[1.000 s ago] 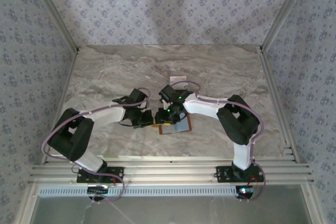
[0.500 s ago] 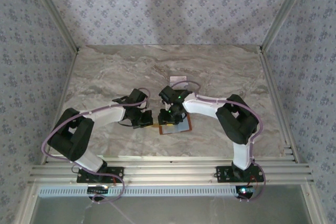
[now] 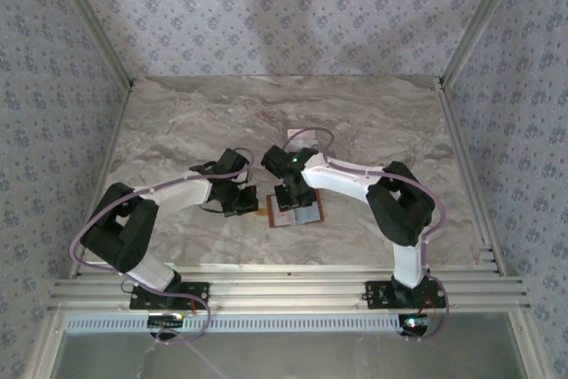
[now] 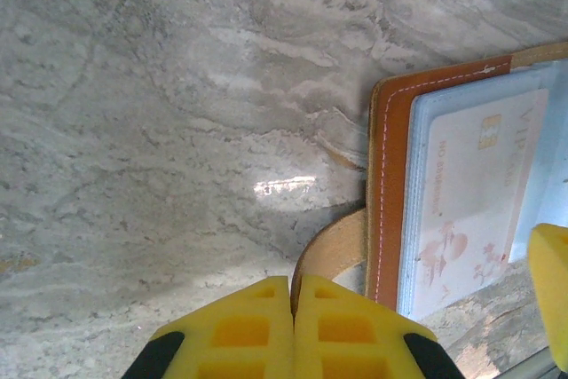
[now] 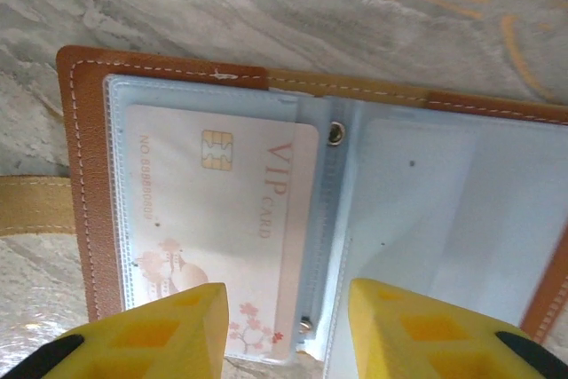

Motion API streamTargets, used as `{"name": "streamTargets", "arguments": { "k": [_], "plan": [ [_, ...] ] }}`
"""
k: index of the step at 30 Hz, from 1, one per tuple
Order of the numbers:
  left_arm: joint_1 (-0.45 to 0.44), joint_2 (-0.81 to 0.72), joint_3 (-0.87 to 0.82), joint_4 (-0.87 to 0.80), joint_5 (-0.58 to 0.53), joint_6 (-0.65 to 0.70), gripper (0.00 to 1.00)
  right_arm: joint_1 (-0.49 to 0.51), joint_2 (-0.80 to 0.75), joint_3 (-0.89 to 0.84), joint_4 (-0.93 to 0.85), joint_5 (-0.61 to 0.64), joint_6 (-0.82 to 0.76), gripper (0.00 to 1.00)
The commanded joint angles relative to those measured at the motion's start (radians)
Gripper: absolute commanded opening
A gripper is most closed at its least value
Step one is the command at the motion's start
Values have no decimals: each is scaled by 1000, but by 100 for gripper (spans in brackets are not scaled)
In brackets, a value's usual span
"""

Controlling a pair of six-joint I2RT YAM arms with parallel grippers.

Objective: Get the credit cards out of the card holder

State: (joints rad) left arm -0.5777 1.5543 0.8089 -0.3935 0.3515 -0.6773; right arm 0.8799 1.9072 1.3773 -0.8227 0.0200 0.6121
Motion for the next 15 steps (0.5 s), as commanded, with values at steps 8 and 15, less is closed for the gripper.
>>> {"name": "streamTargets", "arguments": {
  "k": [8, 15],
  "plan": [
    [6, -8, 38, -61, -26, 33, 5, 9, 8, 41, -173, 166, -1, 46],
    [6, -8, 68, -103, -60, 53, 7, -55, -44, -58, -101, 101, -8, 47]
  ]
}}
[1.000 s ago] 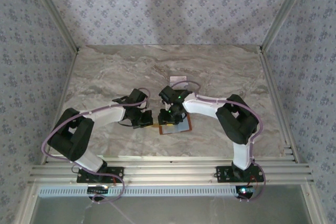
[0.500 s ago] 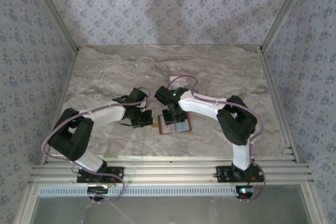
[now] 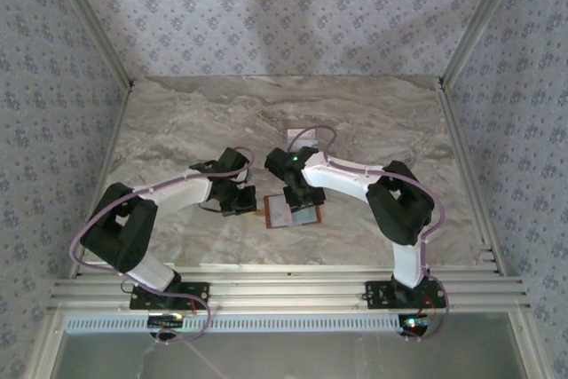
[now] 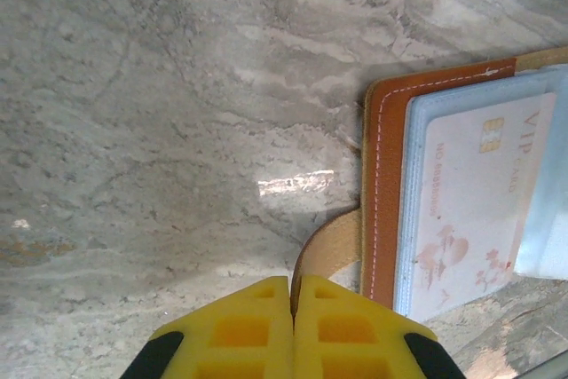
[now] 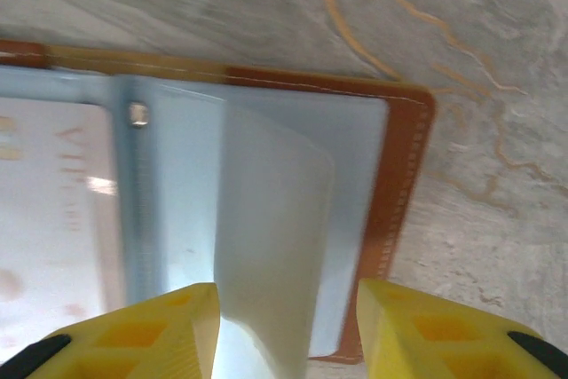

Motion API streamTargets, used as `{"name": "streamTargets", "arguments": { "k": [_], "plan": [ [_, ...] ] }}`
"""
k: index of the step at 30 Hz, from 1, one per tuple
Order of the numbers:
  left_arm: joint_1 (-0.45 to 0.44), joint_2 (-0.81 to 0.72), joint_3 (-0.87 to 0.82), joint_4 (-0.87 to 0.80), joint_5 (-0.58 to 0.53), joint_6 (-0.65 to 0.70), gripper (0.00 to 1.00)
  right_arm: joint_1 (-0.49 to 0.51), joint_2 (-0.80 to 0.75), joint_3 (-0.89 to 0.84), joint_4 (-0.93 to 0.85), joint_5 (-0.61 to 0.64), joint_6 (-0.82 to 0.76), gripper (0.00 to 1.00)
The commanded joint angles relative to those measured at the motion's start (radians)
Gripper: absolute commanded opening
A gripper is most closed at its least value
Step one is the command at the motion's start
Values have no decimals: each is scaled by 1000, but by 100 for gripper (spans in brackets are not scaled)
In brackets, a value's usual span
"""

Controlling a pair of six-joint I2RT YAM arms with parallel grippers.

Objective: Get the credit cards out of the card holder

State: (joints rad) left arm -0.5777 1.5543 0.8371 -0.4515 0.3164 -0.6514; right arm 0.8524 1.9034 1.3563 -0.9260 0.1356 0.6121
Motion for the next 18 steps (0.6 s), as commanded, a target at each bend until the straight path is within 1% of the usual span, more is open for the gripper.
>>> {"name": "streamTargets", "arguments": {
  "k": [1, 3, 6, 8, 11, 18],
  "plan": [
    [5, -7, 46, -50, -25, 30, 7, -38, -45, -55, 19, -28, -9, 47],
    [6, -6, 55, -61, -34, 36, 9, -55, -56, -87, 49, -58, -11, 47],
    [3, -11, 75, -87, -54, 45, 20, -87, -75, -142, 121, -140, -13, 46],
    [3, -25, 83, -101, -66, 46, 25, -102, -90, -187, 157, -185, -15, 45],
    [-2, -45, 107, -139, -92, 49, 29, -110, -110, -210, 171, -198, -19, 43],
    [-69, -43, 220, -249, -165, 61, 31, -112, -172, -207, 145, -170, -22, 41]
  ]
}}
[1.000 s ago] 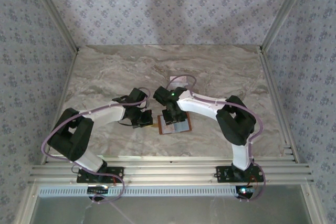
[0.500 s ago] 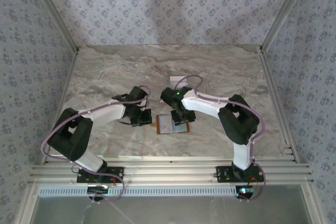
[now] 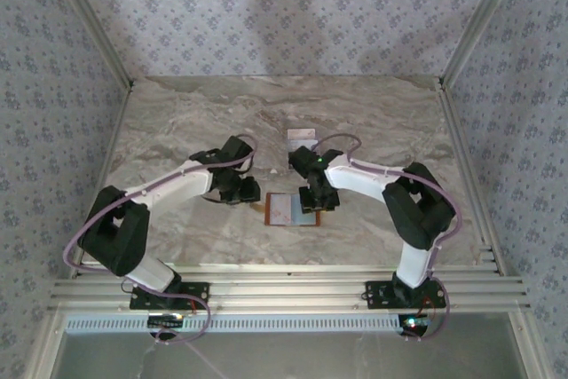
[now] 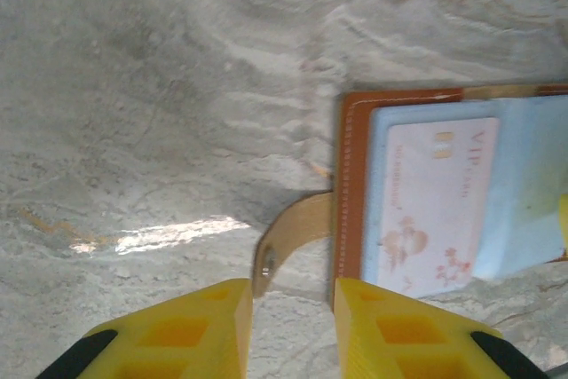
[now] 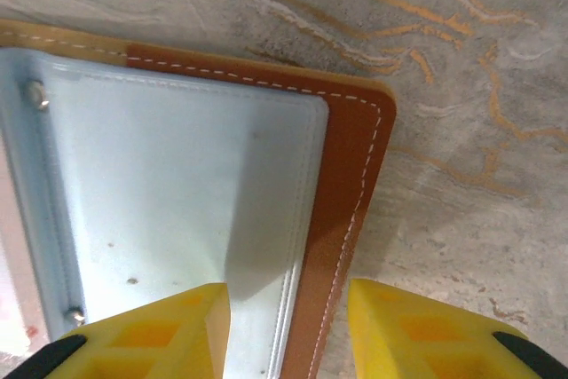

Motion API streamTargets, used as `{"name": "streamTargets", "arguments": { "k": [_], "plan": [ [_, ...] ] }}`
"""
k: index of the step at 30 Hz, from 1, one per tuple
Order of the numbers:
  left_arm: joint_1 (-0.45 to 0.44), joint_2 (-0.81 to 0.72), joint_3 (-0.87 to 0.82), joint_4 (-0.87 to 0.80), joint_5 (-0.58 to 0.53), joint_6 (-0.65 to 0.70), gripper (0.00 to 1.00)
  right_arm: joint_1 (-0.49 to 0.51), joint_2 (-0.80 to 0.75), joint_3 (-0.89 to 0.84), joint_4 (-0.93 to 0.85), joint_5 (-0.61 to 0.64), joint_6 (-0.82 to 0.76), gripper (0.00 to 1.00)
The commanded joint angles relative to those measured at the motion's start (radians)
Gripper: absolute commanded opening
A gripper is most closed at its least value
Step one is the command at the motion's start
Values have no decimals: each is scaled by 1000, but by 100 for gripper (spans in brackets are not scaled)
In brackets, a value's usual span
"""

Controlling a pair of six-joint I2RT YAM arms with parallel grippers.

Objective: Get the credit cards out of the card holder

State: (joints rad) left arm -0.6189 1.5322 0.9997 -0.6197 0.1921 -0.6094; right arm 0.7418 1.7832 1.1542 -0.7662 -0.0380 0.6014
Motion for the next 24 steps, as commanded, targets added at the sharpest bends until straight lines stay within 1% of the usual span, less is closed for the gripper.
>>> {"name": "streamTargets", "arguments": {
  "k": [1, 4, 7, 9, 12, 16, 24],
  "plan": [
    [-40, -10, 76, -86, -40, 18, 31, -4, -62, -4, -20, 7, -12, 42],
    [-73, 25, 130, -103, -48, 17, 31, -5, -88, -1, -33, 16, -10, 42],
    [-89, 68, 154, -78, -40, 16, 30, -8, -114, -6, -21, 2, -2, 41],
    [-91, 105, 160, -64, -18, 17, 28, -11, -129, -15, 2, -32, 7, 40],
    [-90, 166, 164, 3, 19, 19, 27, -20, -143, -42, 59, -99, 20, 39],
    [-88, 225, 137, 63, 61, 12, 26, -32, -140, -83, 154, -187, 62, 36],
    [-84, 256, 57, 122, 87, -9, 22, -43, -97, -120, 284, -293, 102, 30]
  ]
}}
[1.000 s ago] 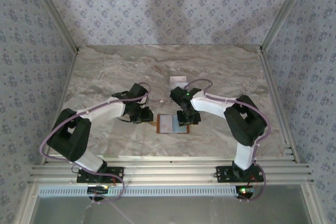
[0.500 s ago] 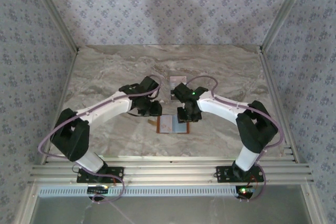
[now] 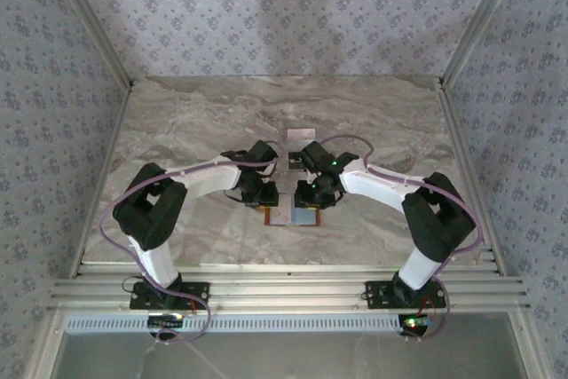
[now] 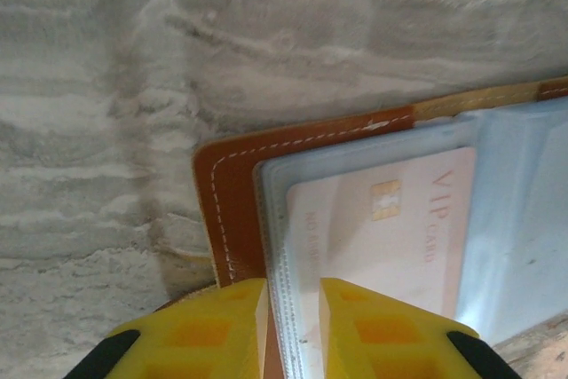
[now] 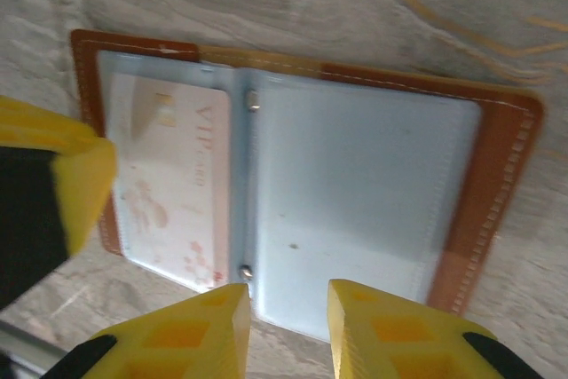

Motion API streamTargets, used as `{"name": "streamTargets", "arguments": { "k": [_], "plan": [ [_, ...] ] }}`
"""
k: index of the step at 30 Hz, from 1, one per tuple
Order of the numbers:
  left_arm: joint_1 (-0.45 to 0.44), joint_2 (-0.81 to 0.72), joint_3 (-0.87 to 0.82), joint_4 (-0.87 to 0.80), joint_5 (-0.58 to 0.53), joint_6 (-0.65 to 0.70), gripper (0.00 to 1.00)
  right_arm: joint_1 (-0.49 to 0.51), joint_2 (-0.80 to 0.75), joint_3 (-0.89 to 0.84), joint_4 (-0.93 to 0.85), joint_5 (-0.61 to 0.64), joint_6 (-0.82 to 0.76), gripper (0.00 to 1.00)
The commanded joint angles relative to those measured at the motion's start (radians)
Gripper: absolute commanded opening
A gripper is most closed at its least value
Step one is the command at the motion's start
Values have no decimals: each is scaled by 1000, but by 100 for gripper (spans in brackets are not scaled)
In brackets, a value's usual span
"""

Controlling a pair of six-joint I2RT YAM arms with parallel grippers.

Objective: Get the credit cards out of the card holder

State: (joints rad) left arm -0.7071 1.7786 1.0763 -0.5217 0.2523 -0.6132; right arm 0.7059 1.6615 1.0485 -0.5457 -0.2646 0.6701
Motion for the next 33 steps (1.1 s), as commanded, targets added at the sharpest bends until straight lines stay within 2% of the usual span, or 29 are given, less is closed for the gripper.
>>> {"name": "streamTargets", "arguments": {
  "k": [1, 7, 15, 26, 33],
  "plan": [
    [6, 8, -32, 30, 30, -8, 21, -8, 29, -20, 87, -89, 38, 30],
    [4, -6, -85, 58, 40, -32, 20, -12, 77, -27, 172, -163, 57, 28],
    [4, -14, -96, 63, 44, -43, 19, -12, 119, -28, 219, -194, 69, 22],
    [4, -19, -106, 59, 45, -44, 19, -4, 155, -20, 193, -147, 58, 22],
    [2, -25, -108, 57, 50, -45, 18, 3, 167, -19, 248, -181, 79, 21]
  ]
}}
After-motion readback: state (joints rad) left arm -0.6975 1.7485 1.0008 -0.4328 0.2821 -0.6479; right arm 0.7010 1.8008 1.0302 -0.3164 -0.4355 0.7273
